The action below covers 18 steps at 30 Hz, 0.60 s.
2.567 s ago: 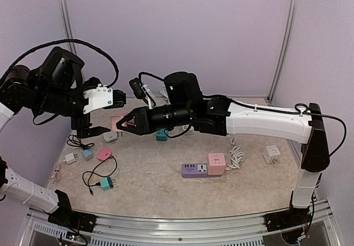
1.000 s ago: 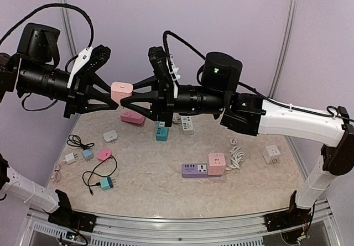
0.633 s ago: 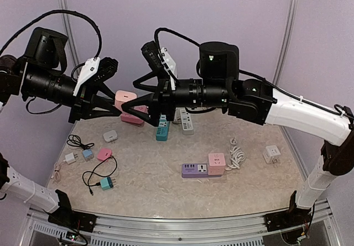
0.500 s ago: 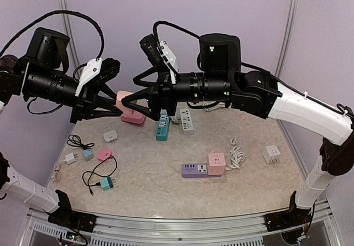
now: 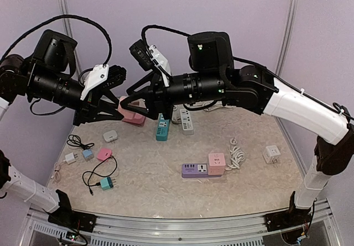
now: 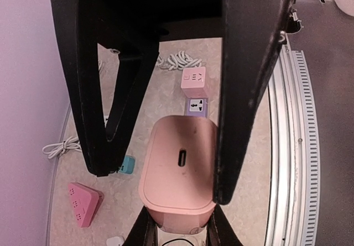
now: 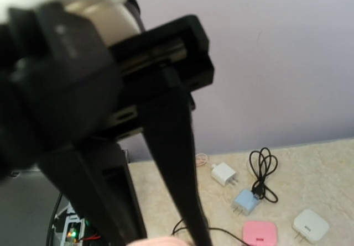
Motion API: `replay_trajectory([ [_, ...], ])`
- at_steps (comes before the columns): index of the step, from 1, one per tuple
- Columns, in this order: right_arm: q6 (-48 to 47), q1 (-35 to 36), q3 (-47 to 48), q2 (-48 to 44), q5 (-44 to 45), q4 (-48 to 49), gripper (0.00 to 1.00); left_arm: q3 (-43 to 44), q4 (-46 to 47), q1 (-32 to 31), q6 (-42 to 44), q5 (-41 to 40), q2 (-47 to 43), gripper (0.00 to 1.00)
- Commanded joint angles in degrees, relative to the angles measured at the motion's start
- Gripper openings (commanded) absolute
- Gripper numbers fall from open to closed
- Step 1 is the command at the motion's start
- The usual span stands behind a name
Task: Insert the plug
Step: Adjust the plug.
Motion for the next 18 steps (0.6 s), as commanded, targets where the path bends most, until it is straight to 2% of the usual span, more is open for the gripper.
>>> replay_trajectory([
  [1,-0.2,-0.1,0.5,1.6,-0.2,-6.0,0.48,0.4,1.2,-0.7,0.8,2.1,-0.1,0.0],
  [5,-0.3,-0.1,0.6,1.7,-1.5,-7.3,0.6,0.4,1.1,-0.6,0.9,2.1,0.0,0.0],
  [7,-0.3,-0.2,0.6,1.8,-1.5,-7.4,0.62,0.4,1.2,-0.7,0.8,2.2,0.1,0.0],
  [8,-0.1,-0.1,0.4,1.8,-1.3,-7.2,0.59,0.4,1.1,-0.7,0.9,2.2,0.2,0.0],
  [10,0.1,-0.1,0.1,1.5,-1.0,-6.0,0.47,0.2,1.0,-0.6,1.0,2.4,0.3,0.0],
  [14,0.2,-0.1,-0.7,0.8,-1.0,-4.2,0.18,-0.1,0.6,-0.7,1.2,3.0,0.6,0.0],
  [16,0.7,-0.1,-1.6,0.2,-0.7,-3.0,0.0,-0.1,0.0,-0.7,1.7,3.8,0.7,0.0],
  [18,1.1,-0.2,-3.3,-0.9,-0.5,-1.3,0.0,0.3,-0.7,-0.7,2.4,4.2,0.6,0.0],
])
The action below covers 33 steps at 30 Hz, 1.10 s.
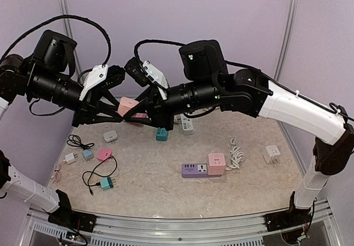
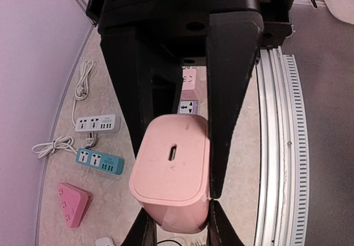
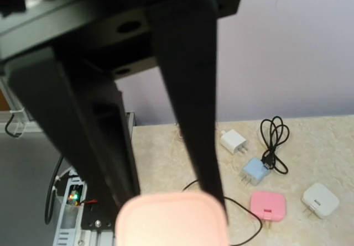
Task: Insert the plug
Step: Adjust the plug.
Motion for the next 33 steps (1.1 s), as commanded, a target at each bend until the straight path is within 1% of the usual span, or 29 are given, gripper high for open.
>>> replay_trajectory([
  [1,4.4,-0.2,-3.5,-2.7,1.0,4.8,0.0,0.5,-0.2,-0.7,3.9,1.8,0.5,0.11],
  [3,5.2,-0.2,-5.7,-4.6,-0.4,8.0,0.0,1.6,-0.8,-0.2,4.4,1.1,-0.3,0.43],
  [4,5.8,-0.2,-7.0,-5.8,-1.5,10.2,0.0,2.8,-1.6,0.3,5.1,1.4,-0.7,0.55],
  [5,6.4,-0.2,-9.2,-6.9,-2.5,13.1,0.0,3.8,-2.5,0.7,5.9,2.0,-1.0,0.65],
  [6,7.0,-0.2,-10.8,-8.2,-4.0,16.2,0.0,4.8,-3.0,0.9,6.3,2.6,-1.5,0.71],
  [7,7.5,-0.1,-12.7,-9.3,-4.6,19.7,0.0,5.7,-3.1,1.0,6.4,3.2,-1.8,0.75],
  [9,7.9,0.1,-16.0,-11.0,-5.0,26.2,0.0,7.3,-2.8,1.2,5.7,5.1,-2.1,0.78],
  [10,7.7,0.3,-17.3,-11.5,-4.9,30.8,0.0,8.0,-2.4,1.3,5.0,6.6,-2.1,0.79],
  [13,6.8,0.9,-19.5,-11.5,-5.1,37.8,0.0,10.4,-0.7,1.1,2.9,8.6,-1.2,0.77],
  [16,6.5,1.5,-20.4,-10.8,-6.0,42.3,0.0,13.0,0.8,1.0,0.8,9.7,0.3,0.7],
  [19,6.4,1.7,-20.3,-10.2,-6.8,43.8,0.0,14.9,1.7,0.5,-0.9,11.2,1.2,0.62],
  [24,6.3,1.8,-20.3,-9.8,-7.1,44.2,0.0,16.7,3.6,0.1,-4.2,14.6,2.3,0.57],
  [29,6.0,1.9,-20.6,-9.9,-6.7,44.1,0.0,17.4,5.1,-0.4,-6.9,14.7,3.7,0.47],
  [32,5.7,1.9,-20.9,-10.2,-6.3,44.0,0.0,18.3,5.2,-0.8,-7.2,15.2,4.2,0.45],
  [33,5.6,1.9,-20.9,-10.3,-6.2,43.8,0.0,18.4,5.2,-0.9,-7.4,15.2,4.4,0.43],
])
